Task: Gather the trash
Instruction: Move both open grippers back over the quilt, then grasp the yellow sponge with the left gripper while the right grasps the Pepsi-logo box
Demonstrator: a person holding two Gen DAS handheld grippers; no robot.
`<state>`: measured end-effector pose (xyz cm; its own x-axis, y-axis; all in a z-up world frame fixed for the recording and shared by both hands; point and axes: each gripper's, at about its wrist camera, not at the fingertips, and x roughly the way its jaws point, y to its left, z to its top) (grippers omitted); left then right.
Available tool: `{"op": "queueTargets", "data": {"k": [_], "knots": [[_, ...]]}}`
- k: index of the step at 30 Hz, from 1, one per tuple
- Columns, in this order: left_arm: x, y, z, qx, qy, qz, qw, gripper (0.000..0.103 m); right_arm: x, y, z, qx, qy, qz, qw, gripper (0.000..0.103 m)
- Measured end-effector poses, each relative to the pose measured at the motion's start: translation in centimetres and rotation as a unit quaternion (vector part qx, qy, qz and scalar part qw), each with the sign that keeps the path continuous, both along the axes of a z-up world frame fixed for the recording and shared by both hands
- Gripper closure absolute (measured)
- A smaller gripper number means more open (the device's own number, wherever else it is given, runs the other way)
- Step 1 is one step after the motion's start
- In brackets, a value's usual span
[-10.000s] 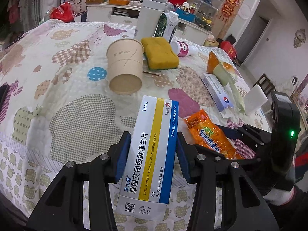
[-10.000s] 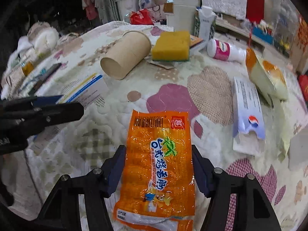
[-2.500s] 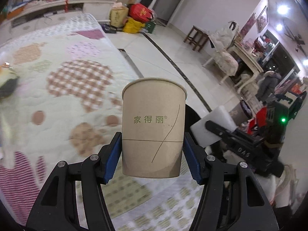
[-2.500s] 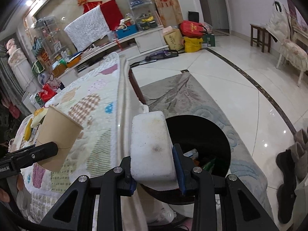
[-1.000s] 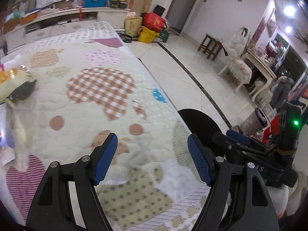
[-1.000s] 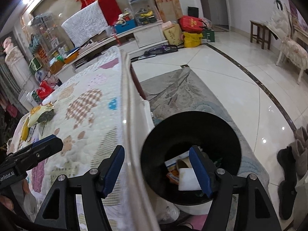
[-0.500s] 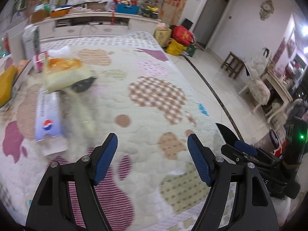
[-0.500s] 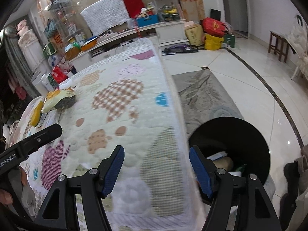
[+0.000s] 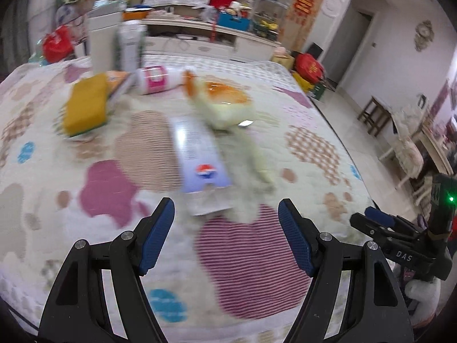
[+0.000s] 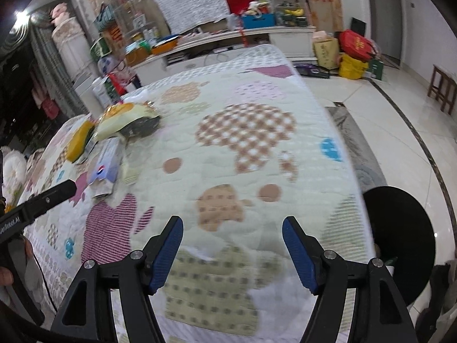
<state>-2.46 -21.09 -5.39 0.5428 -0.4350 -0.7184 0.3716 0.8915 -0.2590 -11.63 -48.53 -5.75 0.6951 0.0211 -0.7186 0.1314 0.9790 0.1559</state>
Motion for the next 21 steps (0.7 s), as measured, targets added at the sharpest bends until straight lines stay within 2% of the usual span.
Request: {"op": "queueTargets", "data": {"k": [7,12,21], "knots": [[1.3,5.7,-0.8,-0.009,0.02,0.042,0.9989,0.029,2.1,3.0,-0.3,0.006,0.005,0.033,0.999,0.033],[2.4,8.4,-1.0,0.001,0.021,0.067,0.9975,0.029,3.3,5.3,0.0,0.006,0.004,0.059,0.998,0.033],[7.1,13.1,0.3,-0.028,0.024,0.127,0.9913,0.029,5.8,9.9,1.3,0.025,-0.005,0.117,0.993,0.033]]}}
